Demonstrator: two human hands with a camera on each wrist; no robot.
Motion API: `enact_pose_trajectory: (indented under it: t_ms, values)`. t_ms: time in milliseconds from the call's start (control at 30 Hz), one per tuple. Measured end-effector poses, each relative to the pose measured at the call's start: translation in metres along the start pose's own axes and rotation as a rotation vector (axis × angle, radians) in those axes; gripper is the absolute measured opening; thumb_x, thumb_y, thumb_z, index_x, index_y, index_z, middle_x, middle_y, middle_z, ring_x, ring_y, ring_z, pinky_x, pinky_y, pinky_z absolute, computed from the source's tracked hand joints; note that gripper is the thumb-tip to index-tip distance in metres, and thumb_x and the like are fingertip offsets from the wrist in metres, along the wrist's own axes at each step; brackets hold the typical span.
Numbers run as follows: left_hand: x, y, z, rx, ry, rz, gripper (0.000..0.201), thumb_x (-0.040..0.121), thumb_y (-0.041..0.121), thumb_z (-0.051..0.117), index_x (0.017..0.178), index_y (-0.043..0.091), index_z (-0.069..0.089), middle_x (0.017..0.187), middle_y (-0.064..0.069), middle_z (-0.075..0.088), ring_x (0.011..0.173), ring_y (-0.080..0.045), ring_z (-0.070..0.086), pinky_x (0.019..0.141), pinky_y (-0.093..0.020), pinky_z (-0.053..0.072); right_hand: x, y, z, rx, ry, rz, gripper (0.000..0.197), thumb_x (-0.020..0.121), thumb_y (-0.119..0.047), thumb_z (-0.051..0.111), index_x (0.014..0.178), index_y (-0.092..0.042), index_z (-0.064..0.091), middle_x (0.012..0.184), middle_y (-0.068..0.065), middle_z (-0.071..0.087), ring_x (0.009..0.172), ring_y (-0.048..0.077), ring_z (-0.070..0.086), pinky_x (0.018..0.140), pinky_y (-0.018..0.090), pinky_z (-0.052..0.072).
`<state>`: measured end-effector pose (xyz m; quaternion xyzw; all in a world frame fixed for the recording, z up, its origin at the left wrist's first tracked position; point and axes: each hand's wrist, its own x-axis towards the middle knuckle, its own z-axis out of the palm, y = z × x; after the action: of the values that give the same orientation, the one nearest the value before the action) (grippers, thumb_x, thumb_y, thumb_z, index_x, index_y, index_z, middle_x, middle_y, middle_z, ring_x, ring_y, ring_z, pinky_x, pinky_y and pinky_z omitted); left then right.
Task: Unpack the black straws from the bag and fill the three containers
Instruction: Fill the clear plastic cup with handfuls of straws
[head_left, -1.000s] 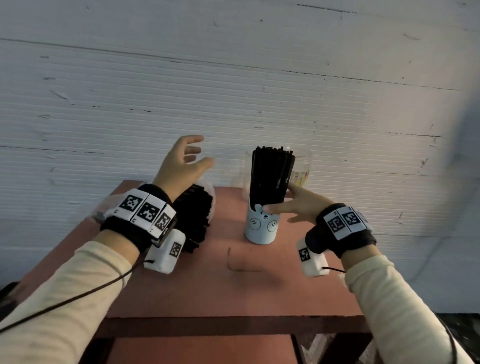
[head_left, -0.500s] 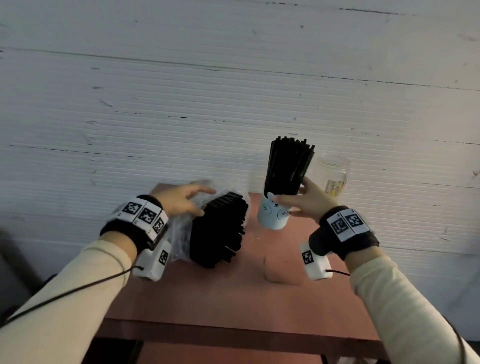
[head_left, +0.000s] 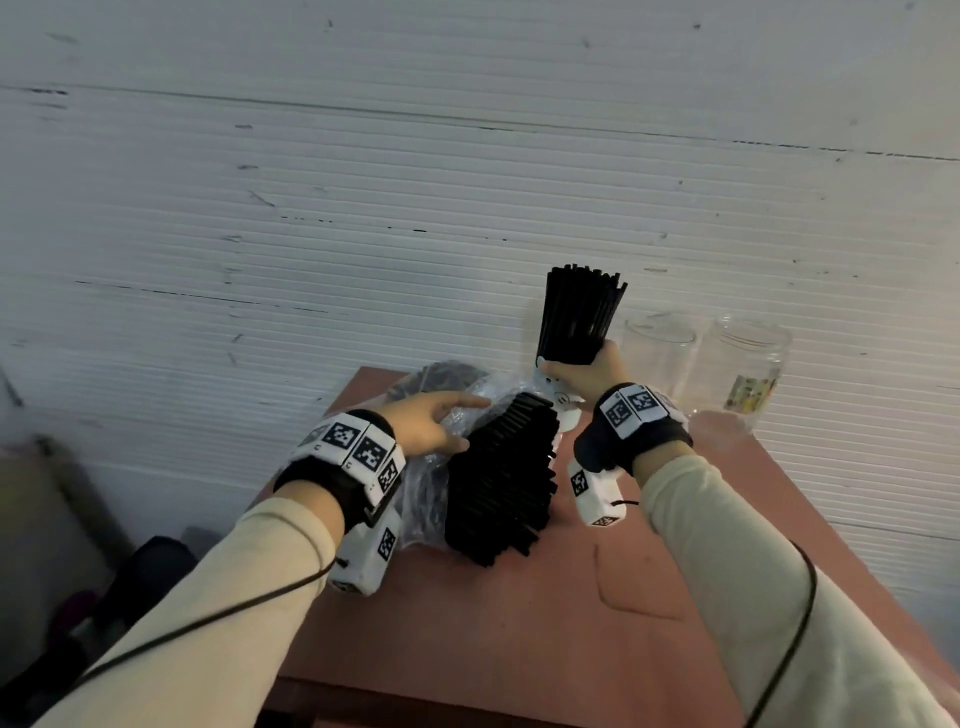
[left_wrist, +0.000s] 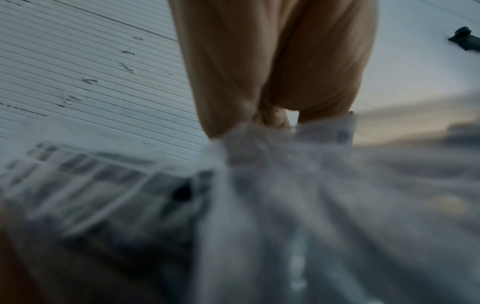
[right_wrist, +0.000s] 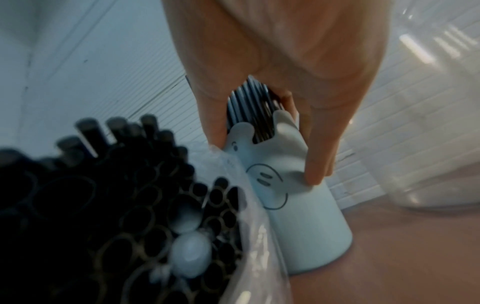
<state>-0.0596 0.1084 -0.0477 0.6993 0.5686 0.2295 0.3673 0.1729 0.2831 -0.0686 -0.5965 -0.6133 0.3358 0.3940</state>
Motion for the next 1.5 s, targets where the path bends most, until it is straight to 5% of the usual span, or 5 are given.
enact_pose_trajectory:
  t_ms: [200,433,600,1000,1500]
  values:
    - [0.003,-0.001,-0.001,-0.002,-0.017,0.006,0.059,0.093,0.006,0.061,0.143,0.032,0.043,0.16,0.001,0.02,0.147,-0.014,0.018,0.106,-0.019,0.023,-0.019,-0.023,0.0,-0.023,-0.019,0.051,0.094,0.041,-0.051,0.086,0.119,-0.008,0.055,0.103,0.008,0.068,0.09,0.026,0.068,0.078,0.045,0.06]
    - [0.004,-0.002,-0.001,0.0,0.01,0.002,0.057,0.092,0.006,0.062,0.136,0.037,0.046,0.16,0.0,0.021,0.147,-0.015,0.018,0.114,-0.026,0.022,-0.093,-0.048,-0.034,-0.155,-0.168,0.036,0.063,0.09,-0.039,0.065,0.134,0.001,0.044,0.106,0.006,0.059,0.088,0.015,0.059,0.066,0.014,0.043]
    - [0.005,0.004,0.001,0.079,0.021,-0.022,0.059,0.093,0.006,0.06,0.143,0.031,0.042,0.16,0.0,0.022,0.147,-0.018,0.02,0.11,-0.024,0.023,-0.115,-0.039,-0.063,-0.225,-0.035,-0.053,0.104,0.082,-0.055,0.066,0.152,-0.006,0.008,0.157,0.017,0.018,0.143,0.03,0.026,0.111,0.039,0.028]
    - [0.014,-0.002,0.007,0.076,0.041,-0.011,0.06,0.091,0.006,0.063,0.14,0.034,0.043,0.159,0.001,0.024,0.146,-0.015,0.021,0.115,-0.025,0.02,-0.069,-0.029,-0.06,-0.218,0.189,0.271,0.132,0.069,-0.073,0.065,0.145,-0.023,-0.031,0.145,0.027,0.038,0.127,0.043,0.047,0.108,0.053,0.035]
    - [0.019,-0.007,0.004,0.099,0.043,0.006,0.06,0.09,0.006,0.064,0.135,0.04,0.044,0.157,0.002,0.027,0.146,-0.017,0.024,0.107,-0.022,0.026,-0.113,-0.008,-0.092,0.096,0.186,0.009,0.094,0.086,-0.048,0.063,0.149,-0.02,-0.002,0.138,0.021,0.042,0.125,0.036,0.046,0.107,0.046,0.037]
